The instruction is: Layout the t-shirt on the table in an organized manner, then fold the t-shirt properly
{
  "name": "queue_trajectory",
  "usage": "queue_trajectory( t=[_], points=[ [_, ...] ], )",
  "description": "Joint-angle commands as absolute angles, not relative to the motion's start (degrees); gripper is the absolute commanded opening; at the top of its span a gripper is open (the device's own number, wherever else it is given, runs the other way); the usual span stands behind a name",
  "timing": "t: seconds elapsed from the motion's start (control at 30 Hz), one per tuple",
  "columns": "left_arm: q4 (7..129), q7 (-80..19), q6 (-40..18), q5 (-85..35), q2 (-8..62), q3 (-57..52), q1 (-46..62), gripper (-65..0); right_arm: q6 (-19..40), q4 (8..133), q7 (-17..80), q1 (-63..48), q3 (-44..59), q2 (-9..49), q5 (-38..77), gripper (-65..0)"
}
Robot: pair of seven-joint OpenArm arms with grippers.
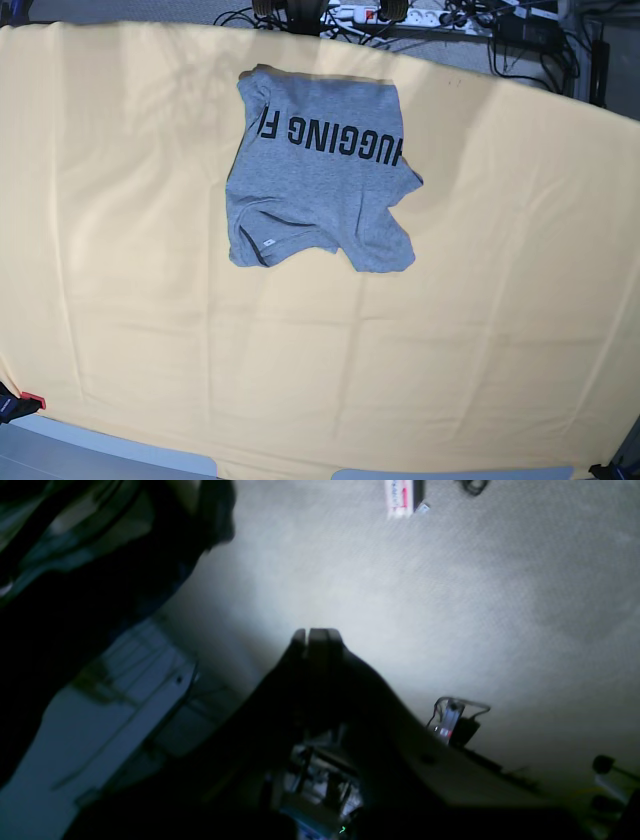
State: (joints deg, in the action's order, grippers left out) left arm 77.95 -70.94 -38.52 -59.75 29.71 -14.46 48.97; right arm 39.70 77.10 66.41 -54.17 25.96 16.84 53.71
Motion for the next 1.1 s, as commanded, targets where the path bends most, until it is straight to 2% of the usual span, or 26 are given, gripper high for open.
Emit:
queue_trajectory(
  t=[0.0, 0.23, 0.33, 0.47, 0.6, 0.73, 0.83, 0.93, 1.07],
  points=[
    [75.7, -69.84, -38.89, -58.57, 30.06, -13.67, 48.01, -65.0, 40.0, 75.79, 64.27, -54.39, 24.67, 17.32, 52.25, -65.0],
    [59.11, -49.21, -39.42, -41.6, 26.15, -6.31, 36.01, -65.0, 40.0, 61.06, 39.66, -45.41, 12.69, 17.32, 30.44, -65.0],
    [52.97, -39.59, -39.4, -33.12, 24.88, -3.16, 31.31, -65.0, 40.0, 54.06, 31.03, -40.73, 7.66, 17.28, 24.56, -65.0],
    [45.15, -24.03, -38.7, -21.71, 23.51, 1.41, 25.56, -65.0, 32.16, 45.3, 21.96, -34.46, 0.69, 16.78, 17.45, -65.0],
    [39.72, -14.81, -32.99, -16.71, 21.17, 4.86, 19.4, -65.0, 27.53, 39.66, 16.82, -28.32, -5.65, 15.35, 12.53, -65.0],
    [37.1, -5.5, -22.24, -14.2, 17.91, 7.68, 16.05, -65.0, 22.2, 37.85, 12.82, -24.32, -10.2, 13.17, 8.25, -65.0],
    [34.65, -2.39, -16.56, -11.53, 15.05, 10.0, 15.2, -65.0, 17.52, 37.76, 11.05, -22.81, -12.69, 11.44, 5.23, -65.0],
    [31.88, 2.76, -13.61, -11.05, 12.93, 12.8, 15.2, -65.0, 15.97, 37.76, 10.07, -22.2, -14.06, 9.87, 4.12, -65.0],
    [31.46, 4.93, -13.32, -10.98, 10.44, 15.14, 15.0, -65.0, 15.81, 37.76, 9.39, -21.91, -14.22, 7.94, 4.19, -65.0]
  ],
)
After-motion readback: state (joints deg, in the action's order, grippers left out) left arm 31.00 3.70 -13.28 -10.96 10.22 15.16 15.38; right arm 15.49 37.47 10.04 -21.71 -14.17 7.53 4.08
